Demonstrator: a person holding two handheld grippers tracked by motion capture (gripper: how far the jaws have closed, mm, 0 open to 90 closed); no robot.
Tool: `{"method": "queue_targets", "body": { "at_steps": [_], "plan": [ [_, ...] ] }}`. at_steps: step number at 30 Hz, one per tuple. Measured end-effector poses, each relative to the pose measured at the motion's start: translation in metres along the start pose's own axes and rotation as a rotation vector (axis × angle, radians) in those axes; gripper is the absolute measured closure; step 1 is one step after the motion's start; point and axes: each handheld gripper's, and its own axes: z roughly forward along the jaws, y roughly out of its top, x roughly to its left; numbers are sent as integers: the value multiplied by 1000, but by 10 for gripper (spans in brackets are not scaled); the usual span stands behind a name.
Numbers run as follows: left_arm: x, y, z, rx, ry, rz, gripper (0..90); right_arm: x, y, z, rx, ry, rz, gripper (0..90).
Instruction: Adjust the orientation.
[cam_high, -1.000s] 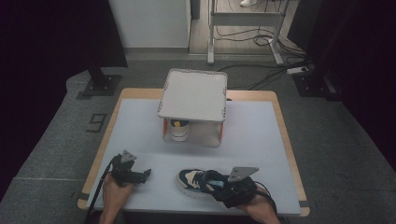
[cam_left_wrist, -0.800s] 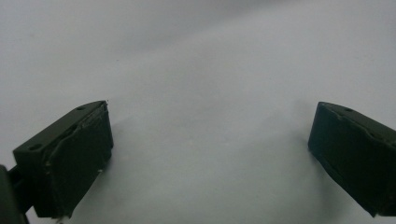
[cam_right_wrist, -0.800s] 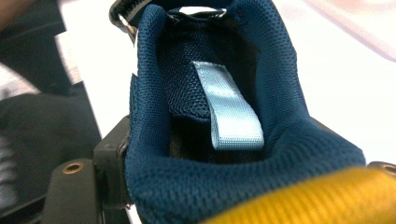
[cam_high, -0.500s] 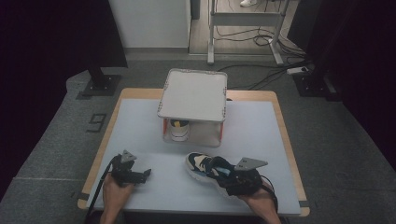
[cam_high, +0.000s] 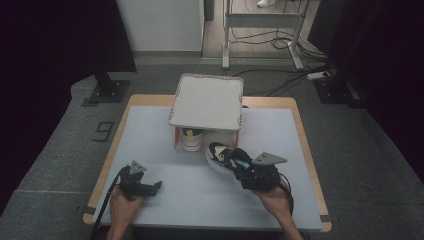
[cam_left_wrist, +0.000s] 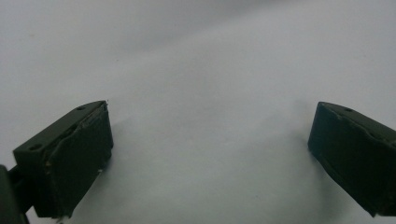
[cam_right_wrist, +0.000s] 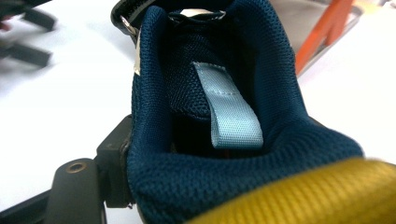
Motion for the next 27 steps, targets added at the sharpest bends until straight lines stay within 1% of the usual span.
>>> {"method": "queue_targets", "body": {
  "at_steps": [3, 4, 5, 6, 7, 9, 13, 16, 17, 18, 19, 24, 25, 27],
  "plan": [
    [0, 0, 0, 0, 0, -1, 0, -3, 6, 9, -1, -24, 10, 256],
    [0, 0, 0, 0, 0, 0, 0, -3, 10, 16, 0, -40, 23, 255],
    [0, 0, 0, 0, 0, 0, 0, -3, 10, 16, 0, -40, 23, 255],
    [0, 0, 0, 0, 0, -1, 0, -4, 13, 23, -3, -56, 35, 256],
    [0, 0, 0, 0, 0, 0, 0, -4, 13, 23, -3, -56, 35, 256],
    [0, 0, 0, 0, 0, 0, 0, -5, 16, 30, -5, -56, 54, 256],
    [0, 0, 0, -1, 0, -1, 0, -7, 20, 42, -9, -88, 68, 255],
    [0, 0, 0, -1, 0, 1, 0, -7, 23, 49, -8, -94, 81, 255],
    [0, 0, 0, -1, 0, 1, 0, -7, 23, 52, -9, -100, 82, 255],
    [0, 0, 0, -2, 1, 1, 0, -6, 24, 57, -6, -116, 80, 255],
    [0, 0, 0, -2, 1, 0, 0, -6, 24, 57, -6, -116, 80, 255],
    [0, 0, 0, -1, 0, 0, 0, -5, 21, 69, 6, -150, 82, 252],
    [0, 0, 0, -1, 0, 0, 0, -6, 19, 72, 3, -149, 95, 249],
    [0, 0, 0, -1, 0, 0, 0, -7, 18, 73, -1, -145, 103, 247]
  ]
}}
